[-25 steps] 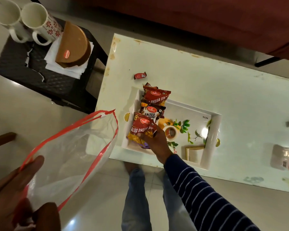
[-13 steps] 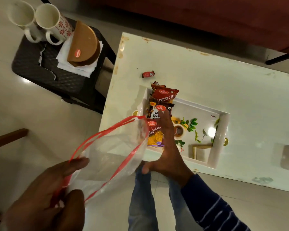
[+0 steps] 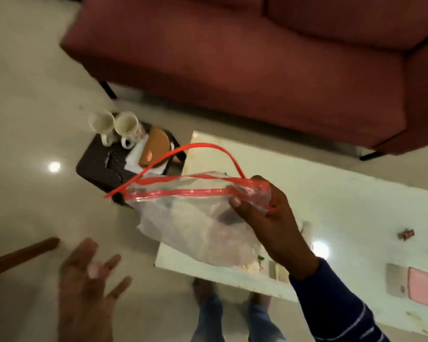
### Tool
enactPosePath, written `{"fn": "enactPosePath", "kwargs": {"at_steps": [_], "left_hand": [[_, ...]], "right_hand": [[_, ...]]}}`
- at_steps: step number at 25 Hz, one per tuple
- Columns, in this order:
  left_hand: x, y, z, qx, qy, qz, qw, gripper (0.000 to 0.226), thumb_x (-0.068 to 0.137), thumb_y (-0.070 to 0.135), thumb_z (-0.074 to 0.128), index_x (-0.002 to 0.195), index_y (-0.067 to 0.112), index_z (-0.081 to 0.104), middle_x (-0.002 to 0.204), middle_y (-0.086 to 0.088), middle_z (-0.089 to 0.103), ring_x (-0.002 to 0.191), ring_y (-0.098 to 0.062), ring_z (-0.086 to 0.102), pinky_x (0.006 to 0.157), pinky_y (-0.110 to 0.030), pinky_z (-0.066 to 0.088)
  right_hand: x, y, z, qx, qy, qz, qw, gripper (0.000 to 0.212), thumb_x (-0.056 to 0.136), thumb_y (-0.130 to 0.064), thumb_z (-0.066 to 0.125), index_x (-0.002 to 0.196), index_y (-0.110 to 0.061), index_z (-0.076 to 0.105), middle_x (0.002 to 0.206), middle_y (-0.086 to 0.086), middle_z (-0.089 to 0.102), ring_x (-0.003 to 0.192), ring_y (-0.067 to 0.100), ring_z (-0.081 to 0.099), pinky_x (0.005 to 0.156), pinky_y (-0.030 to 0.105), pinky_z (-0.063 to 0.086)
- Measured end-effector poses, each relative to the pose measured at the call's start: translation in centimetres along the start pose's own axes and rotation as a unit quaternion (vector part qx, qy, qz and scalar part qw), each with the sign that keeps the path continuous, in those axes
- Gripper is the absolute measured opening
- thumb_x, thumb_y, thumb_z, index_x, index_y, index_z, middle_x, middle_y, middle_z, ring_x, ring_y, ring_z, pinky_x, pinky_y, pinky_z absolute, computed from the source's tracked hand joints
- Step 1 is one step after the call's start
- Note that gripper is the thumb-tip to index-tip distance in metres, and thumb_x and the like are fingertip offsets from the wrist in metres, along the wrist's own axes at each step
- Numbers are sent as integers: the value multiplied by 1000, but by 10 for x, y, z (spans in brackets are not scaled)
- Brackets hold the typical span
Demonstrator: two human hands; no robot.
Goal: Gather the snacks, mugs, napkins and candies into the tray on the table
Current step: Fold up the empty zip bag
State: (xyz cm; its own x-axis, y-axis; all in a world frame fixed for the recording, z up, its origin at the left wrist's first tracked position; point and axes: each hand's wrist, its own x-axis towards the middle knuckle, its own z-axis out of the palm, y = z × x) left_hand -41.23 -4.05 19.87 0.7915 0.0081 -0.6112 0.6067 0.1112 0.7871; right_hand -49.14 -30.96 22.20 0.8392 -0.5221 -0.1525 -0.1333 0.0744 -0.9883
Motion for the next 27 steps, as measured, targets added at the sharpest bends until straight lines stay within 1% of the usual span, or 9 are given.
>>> {"fn": "enactPosePath", "kwargs": {"at_steps": [2, 6, 9, 13, 16, 19, 22, 24, 27], "left_hand": [[-46, 39, 38, -73, -89, -65, 991, 81, 31, 70, 85, 105, 52, 57, 133, 7, 51, 88, -18, 68, 58, -49, 55], [-99, 99, 97, -146, -250, -108, 951, 150, -8, 61, 87, 135, 43, 46, 140, 5, 53, 104, -30, 67, 74, -65, 50], [-147, 161, 140, -190, -328, -68, 923, 148, 11, 64, 91, 145, 33, 38, 141, -5, 55, 109, -33, 66, 74, -64, 54], [-194, 217, 176, -148, -462, 23, 874, 120, 46, 60, 89, 146, 18, 39, 128, -16, 63, 118, -35, 59, 101, -63, 42], [-224, 236, 205, -54, -423, 146, 893, 67, 65, 33, 87, 126, 28, 58, 119, -5, 69, 111, -25, 66, 96, -53, 50], [-235, 248, 230, -69, -383, 153, 908, 24, 92, 12, 63, 114, 21, 62, 110, -6, 70, 106, -30, 67, 87, -47, 56], [-240, 270, 247, -186, -403, 129, 887, 23, 97, 16, 57, 119, 11, 61, 106, -11, 69, 98, -29, 70, 74, -42, 60], [-252, 279, 262, -187, -396, 181, 880, 28, 94, 10, 58, 121, 11, 62, 109, -9, 70, 97, -27, 71, 75, -41, 60], [-280, 281, 281, -46, -302, 472, 827, 46, 79, -7, 43, 117, 7, 65, 120, -12, 67, 110, -23, 65, 91, -37, 56]], "right_hand": [[3, -64, -5, 33, 14, -10, 999, 35, 85, -39, 70, 99, -8, 68, 96, 15, 71, 80, 37, 71, 70, 52, 59], [-3, -185, -2, 145, 28, 24, 989, 30, 91, -37, 58, 111, -16, 67, 93, 16, 69, 59, 32, 68, 60, 41, 56], [-21, -255, 2, 201, 26, 66, 977, 28, 96, -30, 55, 113, -11, 67, 85, 13, 70, 54, 24, 65, 59, 40, 57], [-43, -306, 4, 99, -50, 68, 992, 24, 99, -22, 53, 106, -7, 71, 94, 24, 71, 73, 29, 68, 63, 36, 56], [-54, -333, -4, 1, -33, 11, 999, 28, 88, -35, 70, 88, -7, 73, 77, 9, 73, 68, 10, 70, 63, 24, 57], [-61, -353, -31, -124, 92, -36, 987, 24, 87, -36, 68, 87, -13, 71, 75, 1, 73, 67, 14, 70, 71, 42, 61], [-86, -371, -56, -130, 223, -156, 953, 54, 74, -62, 63, 120, -36, 60, 120, -13, 66, 105, 9, 66, 82, 38, 57], [-102, -382, -57, -75, 172, -158, 969, 70, 71, -74, 57, 133, -44, 49, 134, -19, 56, 115, 3, 60, 89, 31, 54], [-105, -403, -57, 4, 69, -164, 984, 64, 78, -72, 57, 134, -41, 51, 129, -17, 64, 114, 3, 63, 92, 29, 55]]}}
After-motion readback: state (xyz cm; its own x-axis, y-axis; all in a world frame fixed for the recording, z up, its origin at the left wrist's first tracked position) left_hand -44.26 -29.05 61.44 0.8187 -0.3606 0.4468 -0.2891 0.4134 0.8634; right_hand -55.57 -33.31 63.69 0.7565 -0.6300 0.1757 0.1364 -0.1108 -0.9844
